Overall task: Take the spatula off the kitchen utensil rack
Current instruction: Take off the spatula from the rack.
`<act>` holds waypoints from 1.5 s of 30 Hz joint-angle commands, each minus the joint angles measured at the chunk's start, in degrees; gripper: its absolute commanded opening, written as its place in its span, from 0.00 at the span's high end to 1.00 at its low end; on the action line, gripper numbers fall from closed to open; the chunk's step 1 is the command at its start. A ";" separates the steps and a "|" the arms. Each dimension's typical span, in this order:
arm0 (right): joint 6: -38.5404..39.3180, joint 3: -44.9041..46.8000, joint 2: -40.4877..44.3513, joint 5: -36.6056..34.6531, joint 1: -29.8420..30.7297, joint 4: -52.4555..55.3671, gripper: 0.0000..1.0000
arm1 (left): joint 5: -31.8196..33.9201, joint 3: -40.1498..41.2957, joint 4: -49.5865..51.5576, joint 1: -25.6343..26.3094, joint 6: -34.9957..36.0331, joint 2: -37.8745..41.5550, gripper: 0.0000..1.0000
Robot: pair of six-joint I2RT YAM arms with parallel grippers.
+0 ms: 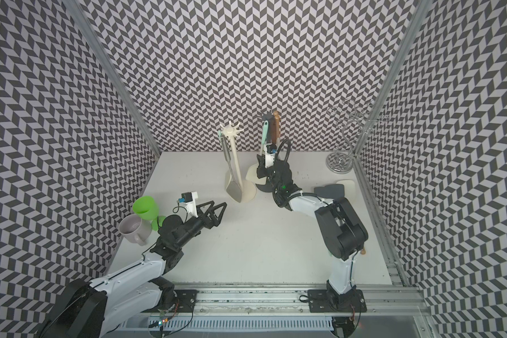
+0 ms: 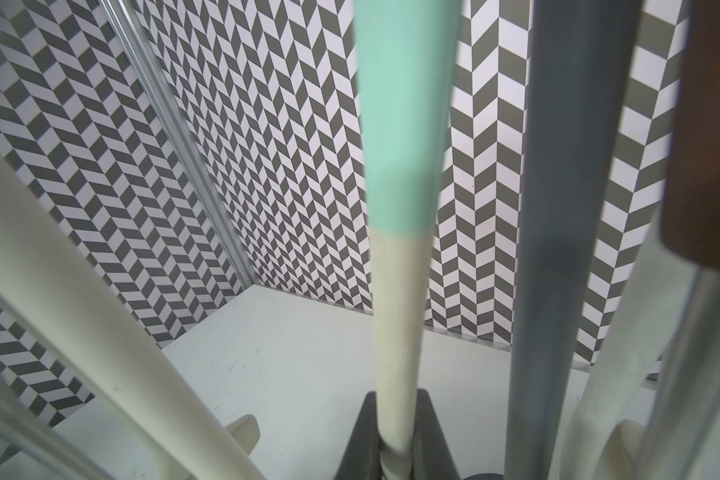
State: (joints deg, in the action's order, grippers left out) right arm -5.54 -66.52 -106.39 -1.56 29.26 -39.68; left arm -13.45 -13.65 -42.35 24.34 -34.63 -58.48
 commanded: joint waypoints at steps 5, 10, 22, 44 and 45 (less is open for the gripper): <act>3.97 0.73 4.07 -0.99 0.63 -3.21 1.00 | -0.95 0.64 -0.54 -0.40 -0.20 1.15 0.01; 5.56 2.98 6.18 0.06 0.93 -4.32 1.00 | -0.87 0.90 -0.63 -0.36 -0.08 1.59 0.01; 6.42 8.67 12.05 4.82 1.30 -4.73 1.00 | -0.95 1.37 -0.81 -0.31 0.17 2.92 0.01; 2.84 21.84 32.04 20.27 1.51 24.55 1.00 | -2.74 2.05 -2.43 2.01 2.26 7.24 0.02; 2.96 22.80 32.81 20.46 1.51 25.02 1.00 | -3.10 1.93 -2.63 2.16 2.55 7.28 0.01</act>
State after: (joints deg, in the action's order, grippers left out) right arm -2.96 -45.15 -76.47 15.46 30.28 -16.03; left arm -15.00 -11.79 -42.98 25.91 -33.85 -51.94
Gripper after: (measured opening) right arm 0.106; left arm 0.985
